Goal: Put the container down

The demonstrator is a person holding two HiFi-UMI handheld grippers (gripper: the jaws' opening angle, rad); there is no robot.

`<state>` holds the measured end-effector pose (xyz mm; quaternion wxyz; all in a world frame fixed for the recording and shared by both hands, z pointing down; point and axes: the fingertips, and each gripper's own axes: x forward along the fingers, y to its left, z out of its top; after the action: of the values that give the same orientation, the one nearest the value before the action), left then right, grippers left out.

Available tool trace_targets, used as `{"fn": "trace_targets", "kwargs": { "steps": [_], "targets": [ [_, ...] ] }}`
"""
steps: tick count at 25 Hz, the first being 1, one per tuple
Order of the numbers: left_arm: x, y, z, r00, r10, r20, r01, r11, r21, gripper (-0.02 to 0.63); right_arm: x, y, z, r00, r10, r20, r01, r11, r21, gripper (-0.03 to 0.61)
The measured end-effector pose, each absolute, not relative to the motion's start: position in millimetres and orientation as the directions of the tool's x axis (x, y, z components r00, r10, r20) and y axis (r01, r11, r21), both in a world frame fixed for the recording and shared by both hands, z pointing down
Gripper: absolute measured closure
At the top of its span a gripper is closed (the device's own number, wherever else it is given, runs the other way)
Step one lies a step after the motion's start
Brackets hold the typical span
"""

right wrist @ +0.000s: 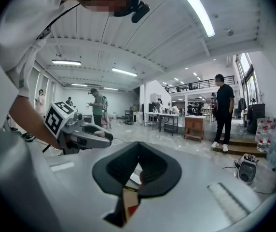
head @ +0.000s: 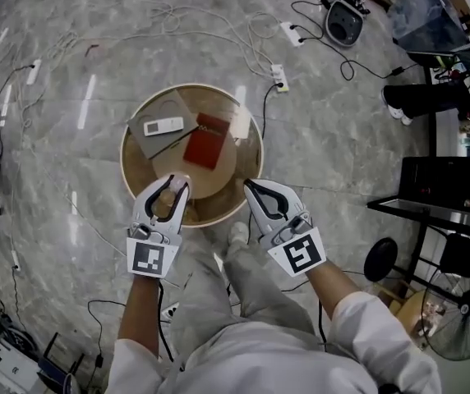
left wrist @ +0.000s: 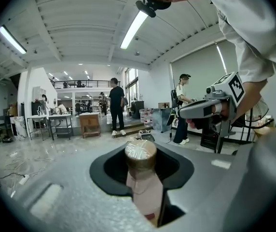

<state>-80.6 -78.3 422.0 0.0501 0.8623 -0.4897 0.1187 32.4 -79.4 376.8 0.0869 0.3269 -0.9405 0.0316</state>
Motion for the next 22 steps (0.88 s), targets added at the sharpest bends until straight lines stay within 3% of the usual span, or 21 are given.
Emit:
{"fn": "trace_targets", "kwargs": {
  "steps": [22],
  "targets": [
    [-96,-132,642,0.515,-0.801,0.304,-0.836,-0.548,-0.027,0.502,-7,-113,586,-0.747,-0.596,0.293,-0.63,0.776,-0.027,0.577]
  ]
}}
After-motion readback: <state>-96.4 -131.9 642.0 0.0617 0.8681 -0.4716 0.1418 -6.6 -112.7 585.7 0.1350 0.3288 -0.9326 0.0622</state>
